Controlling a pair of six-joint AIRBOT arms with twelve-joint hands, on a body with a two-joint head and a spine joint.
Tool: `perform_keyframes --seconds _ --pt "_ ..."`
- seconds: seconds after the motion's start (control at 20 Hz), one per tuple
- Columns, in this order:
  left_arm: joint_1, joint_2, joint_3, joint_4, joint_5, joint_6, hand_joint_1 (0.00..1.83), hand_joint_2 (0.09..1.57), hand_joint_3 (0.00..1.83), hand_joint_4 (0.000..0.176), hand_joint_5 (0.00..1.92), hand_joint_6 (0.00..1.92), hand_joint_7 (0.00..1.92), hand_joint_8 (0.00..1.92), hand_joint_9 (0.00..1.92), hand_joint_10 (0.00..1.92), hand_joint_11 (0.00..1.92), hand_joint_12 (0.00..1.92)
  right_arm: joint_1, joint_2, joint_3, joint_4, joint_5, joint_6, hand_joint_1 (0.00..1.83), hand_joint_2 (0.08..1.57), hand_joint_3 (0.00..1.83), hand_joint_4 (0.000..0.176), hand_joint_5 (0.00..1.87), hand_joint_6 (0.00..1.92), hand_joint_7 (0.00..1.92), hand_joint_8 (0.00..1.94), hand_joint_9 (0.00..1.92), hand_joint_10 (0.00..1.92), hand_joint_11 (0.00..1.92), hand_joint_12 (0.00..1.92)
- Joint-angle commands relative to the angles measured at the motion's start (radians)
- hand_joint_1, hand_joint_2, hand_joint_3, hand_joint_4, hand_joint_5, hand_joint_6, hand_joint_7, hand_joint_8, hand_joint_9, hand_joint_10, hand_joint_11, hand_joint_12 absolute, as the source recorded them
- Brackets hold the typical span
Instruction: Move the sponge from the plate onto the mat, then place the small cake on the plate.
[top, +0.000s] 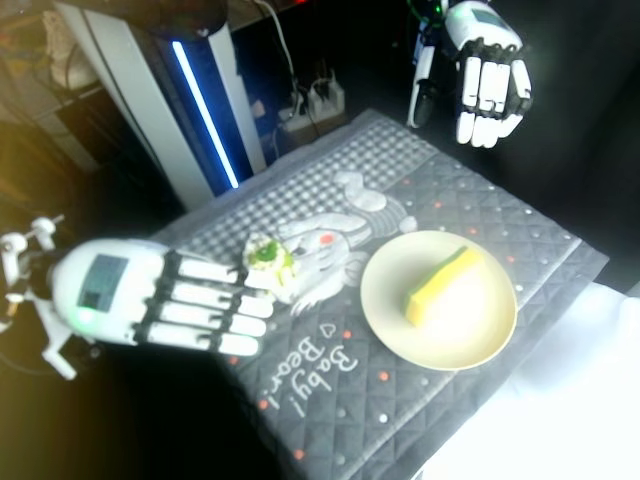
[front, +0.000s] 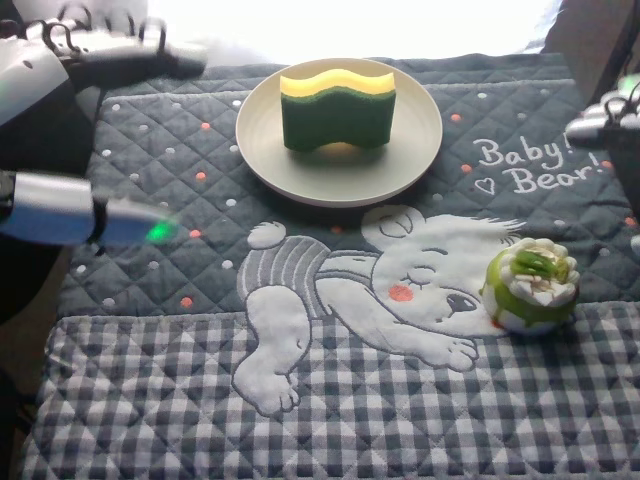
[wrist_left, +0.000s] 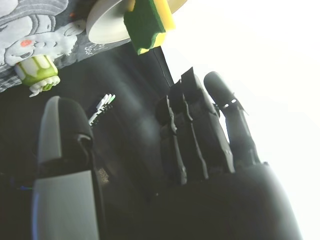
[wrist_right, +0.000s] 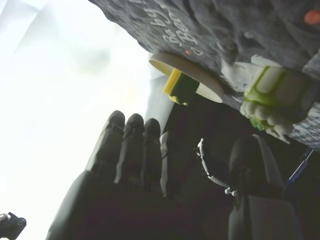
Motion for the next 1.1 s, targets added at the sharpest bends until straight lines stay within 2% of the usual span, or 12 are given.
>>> perform_keyframes --seconds 0.0,0.1,0.15,0.2,0.3,0.4,0.45,0.6,0.65,0.85,0.9,1.05 --pt "-0.019 -0.007 0.008 -0.019 -0.126 -0.002 0.58 0.96 0.0 0.107 0.28 0.01 0.26 0.01 0.21 0.02 0.0 0.62 0.01 0.001 0.006 0.029 0.112 0.01 0.65 1.2 0.0 0.038 0.32 0.0 0.3 0.0 0.25 0.0 0.0 0.59" --pt "-0.072 -0.048 0.043 -0.016 -0.093 -0.002 0.71 0.97 0.01 0.0 0.32 0.02 0.24 0.0 0.2 0.01 0.0 0.63 0.011 0.001 0.005 0.012 0.121 0.024 0.64 1.19 0.0 0.032 0.29 0.0 0.28 0.0 0.24 0.0 0.02 0.57" --pt "-0.13 -0.098 0.087 -0.008 -0.044 -0.002 0.67 1.0 0.0 0.036 0.25 0.0 0.21 0.0 0.19 0.0 0.0 0.62 0.014 0.001 0.003 0.01 0.151 0.03 0.61 1.16 0.0 0.084 0.21 0.0 0.23 0.0 0.19 0.0 0.0 0.52" --pt "-0.142 -0.11 0.095 -0.006 -0.036 -0.002 0.67 1.0 0.0 0.036 0.25 0.0 0.21 0.0 0.19 0.0 0.0 0.62 0.014 0.001 0.002 0.01 0.157 0.03 0.61 1.16 0.0 0.084 0.21 0.0 0.23 0.0 0.19 0.0 0.0 0.52" --pt "-0.226 -0.182 0.158 0.019 0.045 -0.002 0.63 0.98 0.0 0.091 0.18 0.0 0.16 0.0 0.12 0.0 0.0 0.41 0.021 0.001 -0.003 0.007 0.208 0.033 0.65 1.07 0.0 0.142 0.08 0.0 0.13 0.0 0.15 0.0 0.04 0.48" --pt "-0.326 -0.28 0.25 0.04 0.157 -0.002 0.61 0.96 0.0 0.127 0.17 0.0 0.22 0.0 0.2 0.0 0.0 0.63 0.029 0.001 -0.01 -0.01 0.245 0.036 0.66 1.02 0.0 0.152 0.01 0.0 0.02 0.0 0.03 0.01 0.0 0.37" --pt "-0.349 -0.317 0.288 0.039 0.191 -0.002 0.61 0.94 0.0 0.136 0.18 0.0 0.28 0.0 0.28 0.01 0.0 0.8 0.03 0.001 -0.012 -0.015 0.256 0.036 0.65 1.02 0.0 0.134 0.0 0.0 0.0 0.0 0.01 0.0 0.0 0.35" --pt "-0.398 -0.418 0.394 0.04 0.309 -0.003 0.76 0.89 0.0 0.112 0.25 0.01 0.39 0.01 0.43 0.02 0.08 0.9 0.042 -0.012 -0.009 -0.018 0.279 0.036 0.61 1.01 0.0 0.173 0.0 0.0 0.0 0.0 0.0 0.0 0.0 0.25" --pt "-0.409 -0.444 0.419 0.044 0.339 -0.002 0.76 0.89 0.0 0.113 0.26 0.01 0.4 0.01 0.41 0.01 0.05 0.89 0.047 -0.016 -0.007 -0.018 0.282 0.036 0.58 1.01 0.0 0.143 0.0 0.0 0.0 0.0 0.0 0.0 0.0 0.2" --pt "-0.458 -0.561 0.531 0.109 0.467 -0.002 0.78 0.83 0.0 0.073 0.42 0.0 0.61 0.0 0.65 0.02 0.24 0.96 0.051 -0.027 0.001 -0.019 0.283 0.036 0.51 1.06 0.01 0.13 0.0 0.0 0.0 0.0 0.0 0.0 0.0 0.0" --pt "-0.463 -0.587 0.558 0.117 0.49 -0.002 0.82 0.82 0.0 0.037 0.5 0.0 0.7 0.01 0.74 0.03 0.3 1.01 0.051 -0.031 0.004 -0.021 0.283 0.036 0.58 1.05 0.0 0.122 0.0 0.0 0.0 0.0 0.0 0.0 0.02 0.01" --pt "-0.465 -0.652 0.637 0.111 0.537 -0.003 0.84 0.9 0.01 0.007 0.59 0.01 0.77 0.01 0.75 0.01 0.27 1.0 0.051 -0.043 0.012 -0.027 0.283 0.041 0.64 1.03 0.0 0.144 0.0 0.0 0.0 0.0 0.0 0.0 0.08 0.04"
